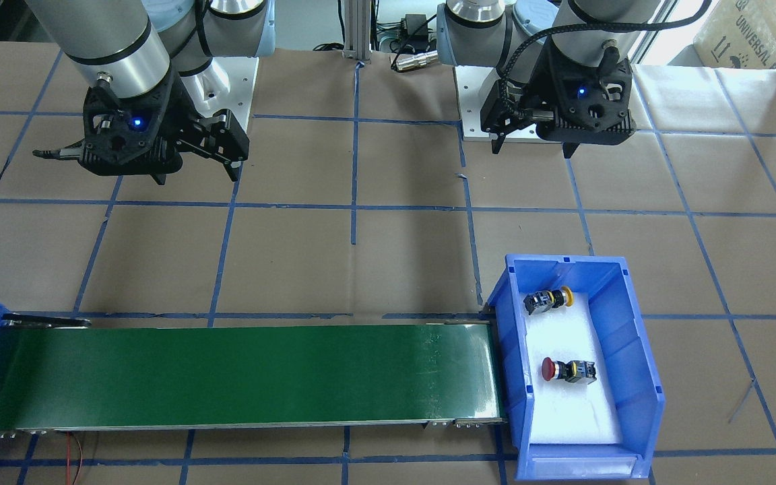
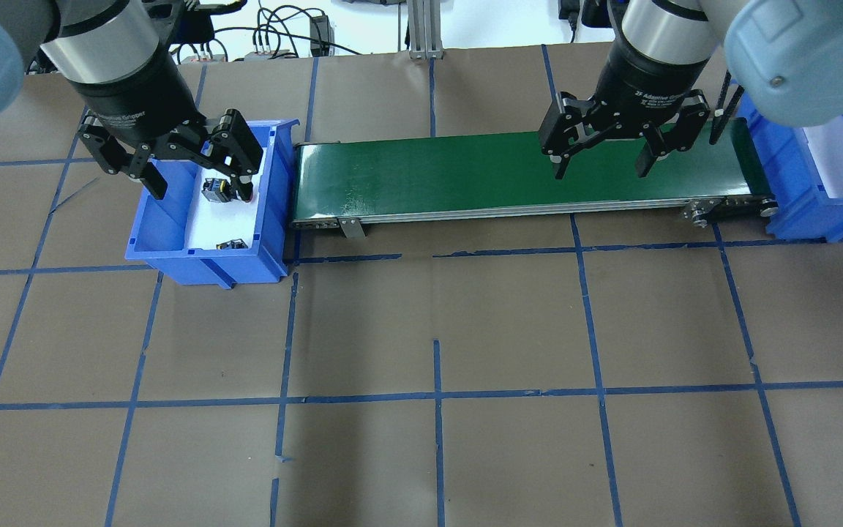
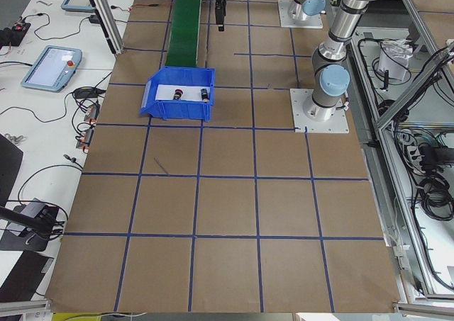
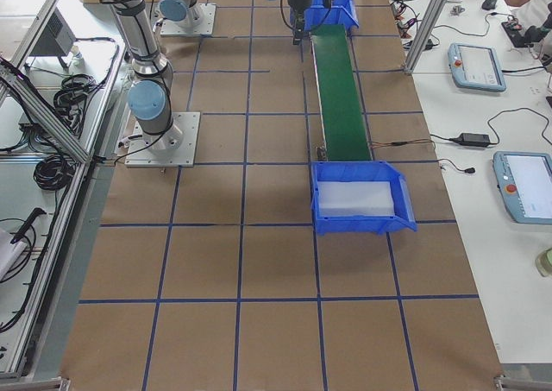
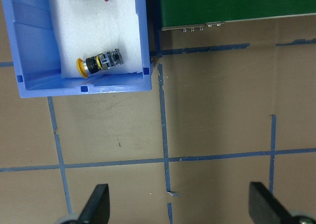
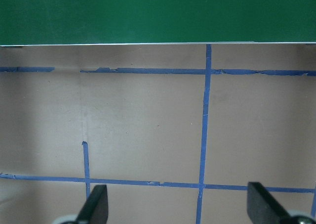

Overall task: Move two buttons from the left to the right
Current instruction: 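Lower the left gripper into the blue bin toward the red-capped button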

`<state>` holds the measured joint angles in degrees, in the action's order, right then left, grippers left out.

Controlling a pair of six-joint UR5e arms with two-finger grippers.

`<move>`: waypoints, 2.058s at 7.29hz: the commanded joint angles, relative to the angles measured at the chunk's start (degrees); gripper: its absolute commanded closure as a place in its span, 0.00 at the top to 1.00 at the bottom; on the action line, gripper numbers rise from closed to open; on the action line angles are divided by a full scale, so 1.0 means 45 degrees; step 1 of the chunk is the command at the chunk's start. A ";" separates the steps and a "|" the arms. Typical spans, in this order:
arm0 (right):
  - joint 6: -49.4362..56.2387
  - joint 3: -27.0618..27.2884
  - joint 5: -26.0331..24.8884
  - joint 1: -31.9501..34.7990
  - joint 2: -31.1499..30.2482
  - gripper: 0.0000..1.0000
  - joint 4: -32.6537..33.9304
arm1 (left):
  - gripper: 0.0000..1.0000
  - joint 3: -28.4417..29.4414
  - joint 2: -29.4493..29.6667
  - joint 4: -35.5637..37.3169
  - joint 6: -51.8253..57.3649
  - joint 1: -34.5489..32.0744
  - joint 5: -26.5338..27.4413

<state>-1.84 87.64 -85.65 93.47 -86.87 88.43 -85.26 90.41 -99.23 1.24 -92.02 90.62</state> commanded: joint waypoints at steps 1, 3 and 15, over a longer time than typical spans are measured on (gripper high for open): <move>0.0057 0.0075 -0.0299 -0.0028 0.0027 1.00 0.0502 | 1.00 -0.0038 0.0083 0.0020 0.0075 0.0000 0.0019; 0.0330 0.0056 -0.1083 0.0088 -0.0187 1.00 0.0293 | 1.00 0.0427 0.0782 0.0118 0.0231 0.0136 0.0038; 0.0291 0.0173 -0.0908 0.0089 -0.0168 1.00 0.0292 | 1.00 -0.0386 0.1856 0.2681 0.4783 0.2166 -0.0157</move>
<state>-0.53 88.32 -89.74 93.73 -87.59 89.94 -84.84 96.68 -93.67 13.30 -84.40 90.08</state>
